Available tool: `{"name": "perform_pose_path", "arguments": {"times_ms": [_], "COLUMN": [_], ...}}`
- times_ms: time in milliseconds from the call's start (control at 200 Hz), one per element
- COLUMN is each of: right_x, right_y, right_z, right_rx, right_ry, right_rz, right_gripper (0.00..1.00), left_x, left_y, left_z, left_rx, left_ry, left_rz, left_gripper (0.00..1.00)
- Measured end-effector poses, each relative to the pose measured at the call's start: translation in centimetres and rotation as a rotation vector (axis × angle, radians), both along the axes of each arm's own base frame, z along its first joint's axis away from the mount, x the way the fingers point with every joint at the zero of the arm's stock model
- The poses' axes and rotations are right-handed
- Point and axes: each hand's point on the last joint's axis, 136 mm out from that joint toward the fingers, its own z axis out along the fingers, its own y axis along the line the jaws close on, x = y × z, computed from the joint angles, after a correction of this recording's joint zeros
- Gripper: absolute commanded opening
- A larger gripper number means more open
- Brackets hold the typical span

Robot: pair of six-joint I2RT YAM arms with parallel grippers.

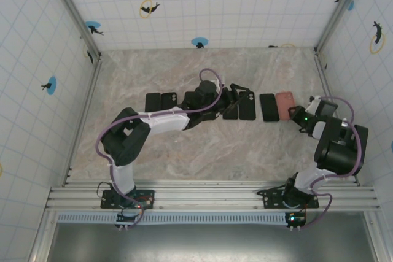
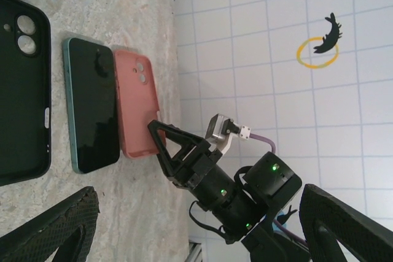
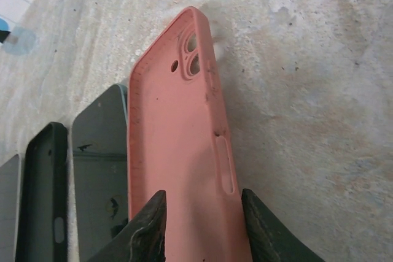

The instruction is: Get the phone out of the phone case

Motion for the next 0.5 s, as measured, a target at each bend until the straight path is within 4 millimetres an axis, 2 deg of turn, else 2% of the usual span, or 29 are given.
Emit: {"name": "perform_pose_path", "arguments": {"times_ms": [155,365,500], "right_x": [-0.1,1.4,2.3], "right_y": [-0.4,-1.4,-1.2], "right_z": [-0.3,1.1,1.9], "right_rx": [-0.03,-0.088,-0.129], "right_ry": [0.018,-0.012,-0.023], "right_rz": [-0.004,-0.008,0.009], "right_gripper": [0.42,0.45,0.47], "left_x": [0.3,0.2,0.5], "left_y": [0.3,1.3,1.7], "left_z": [0.3,0.8,1.3], "left_rx": [-0.003,-0.002,0.0], "left_ry": [-0.006,-0.02,-0.039], "left_rz": [0.007,0.015,0.019], "left_gripper": [0.87,0.87,0.87]}}
